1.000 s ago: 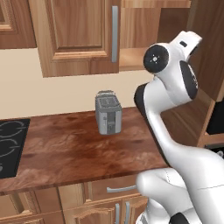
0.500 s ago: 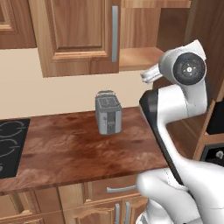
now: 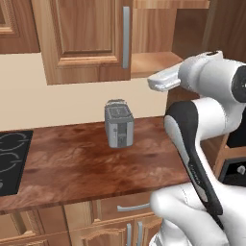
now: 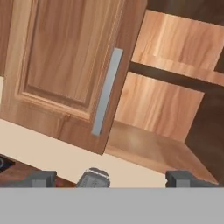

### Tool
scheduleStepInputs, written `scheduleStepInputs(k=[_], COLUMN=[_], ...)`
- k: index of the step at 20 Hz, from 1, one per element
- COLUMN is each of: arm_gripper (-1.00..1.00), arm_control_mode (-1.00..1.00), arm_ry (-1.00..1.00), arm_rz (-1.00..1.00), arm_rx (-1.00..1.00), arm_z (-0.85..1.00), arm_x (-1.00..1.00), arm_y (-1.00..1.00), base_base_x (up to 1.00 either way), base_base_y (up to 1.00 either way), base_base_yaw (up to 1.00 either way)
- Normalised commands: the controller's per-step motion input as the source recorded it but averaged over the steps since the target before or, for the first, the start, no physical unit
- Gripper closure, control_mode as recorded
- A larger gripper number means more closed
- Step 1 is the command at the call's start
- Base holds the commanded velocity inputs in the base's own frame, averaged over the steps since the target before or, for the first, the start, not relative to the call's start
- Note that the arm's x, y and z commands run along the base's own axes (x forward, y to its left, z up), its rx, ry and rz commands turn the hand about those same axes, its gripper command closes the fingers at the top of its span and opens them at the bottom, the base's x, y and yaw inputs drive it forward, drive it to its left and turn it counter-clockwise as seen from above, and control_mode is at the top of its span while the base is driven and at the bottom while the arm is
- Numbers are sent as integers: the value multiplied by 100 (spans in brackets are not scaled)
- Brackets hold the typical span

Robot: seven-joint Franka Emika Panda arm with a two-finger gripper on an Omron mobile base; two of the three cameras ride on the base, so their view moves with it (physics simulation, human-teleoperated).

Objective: Open the cabinet. Pick the bar soap and place it next to the sink. Then close the cabinet.

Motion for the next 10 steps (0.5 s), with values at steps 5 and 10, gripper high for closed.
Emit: scheduleStepInputs(k=[5, 10], arm_gripper=[-100, -100], arm_control_mode=[-100, -100], arm_ry=[40, 33], arm_rz=[27, 12], arm_rx=[5, 0], arm_z=[52, 1], arm_x=[-2, 4], arm_y=[7, 4], base_base_x=[0, 0], base_base_y=[0, 0], base_base_yaw=[0, 0])
